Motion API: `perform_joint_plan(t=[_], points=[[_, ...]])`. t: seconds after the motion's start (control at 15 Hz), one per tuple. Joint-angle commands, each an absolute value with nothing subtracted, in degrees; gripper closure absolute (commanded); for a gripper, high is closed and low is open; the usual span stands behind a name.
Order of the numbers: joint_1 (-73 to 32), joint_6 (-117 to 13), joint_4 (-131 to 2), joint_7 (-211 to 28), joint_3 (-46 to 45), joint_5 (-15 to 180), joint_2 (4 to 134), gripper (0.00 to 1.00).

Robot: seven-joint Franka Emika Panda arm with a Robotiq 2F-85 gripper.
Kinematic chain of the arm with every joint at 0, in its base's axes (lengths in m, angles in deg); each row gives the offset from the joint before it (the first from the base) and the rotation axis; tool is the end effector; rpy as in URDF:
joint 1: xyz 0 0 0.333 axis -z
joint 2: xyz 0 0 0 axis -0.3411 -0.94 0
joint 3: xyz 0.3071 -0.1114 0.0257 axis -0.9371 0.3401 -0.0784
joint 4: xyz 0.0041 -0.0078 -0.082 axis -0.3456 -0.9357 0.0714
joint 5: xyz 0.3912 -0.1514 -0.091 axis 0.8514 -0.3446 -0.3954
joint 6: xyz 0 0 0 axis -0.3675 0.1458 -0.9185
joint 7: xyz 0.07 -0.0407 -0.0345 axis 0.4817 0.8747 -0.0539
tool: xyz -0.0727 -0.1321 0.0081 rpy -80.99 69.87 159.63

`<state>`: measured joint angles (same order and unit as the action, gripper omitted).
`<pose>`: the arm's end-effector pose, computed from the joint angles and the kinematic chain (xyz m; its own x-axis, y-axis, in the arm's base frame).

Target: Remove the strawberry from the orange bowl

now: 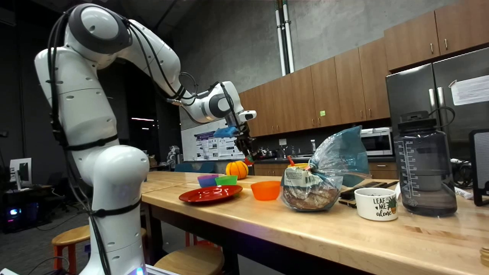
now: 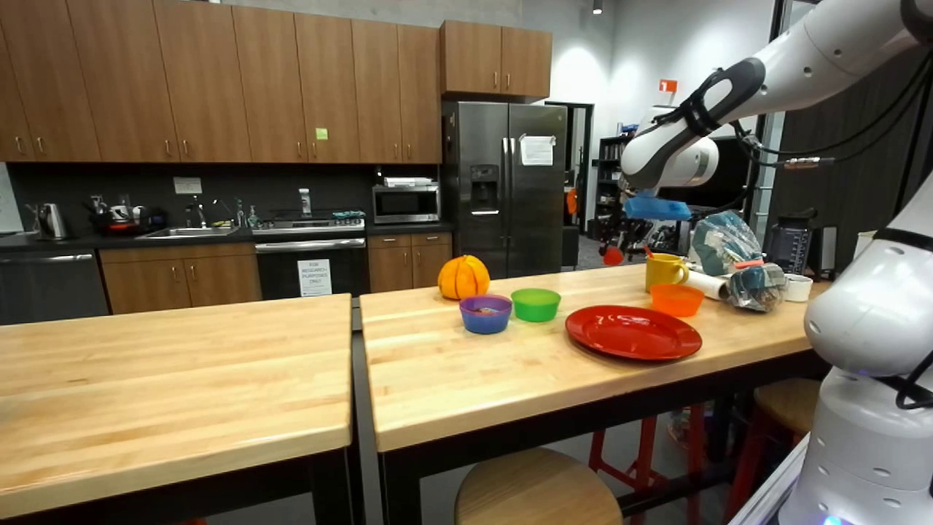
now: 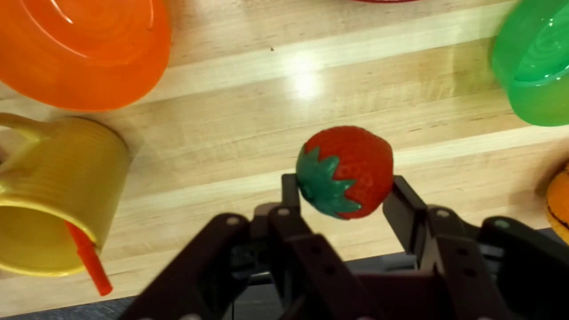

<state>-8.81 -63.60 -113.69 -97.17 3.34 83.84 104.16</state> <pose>0.4858 -0.1631 0.4050 0.8096 -0.4444 0.3835 -0.4483 -0.8899 -0.0847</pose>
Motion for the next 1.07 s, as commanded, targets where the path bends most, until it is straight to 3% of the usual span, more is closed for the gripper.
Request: perform_joint_plan(t=[0.0, 0.6, 0.67, 0.73, 0.87, 1.0], points=[[-10.26, -68.33, -114.41, -92.33, 4.58, 86.54, 99.38, 0.74], [-11.10, -76.36, -115.21, -85.99, 4.76, 92.29, 90.31, 0.74], [-11.02, -76.53, -115.23, -85.85, 4.71, 92.39, 90.17, 0.46], [-10.90, -76.52, -115.36, -85.63, 4.72, 92.23, 90.45, 0.23], [-10.77, -75.78, -115.72, -85.44, 4.77, 92.12, 91.55, 0.20], [-10.65, -74.17, -116.08, -85.20, 4.94, 91.95, 93.14, 0.11]])
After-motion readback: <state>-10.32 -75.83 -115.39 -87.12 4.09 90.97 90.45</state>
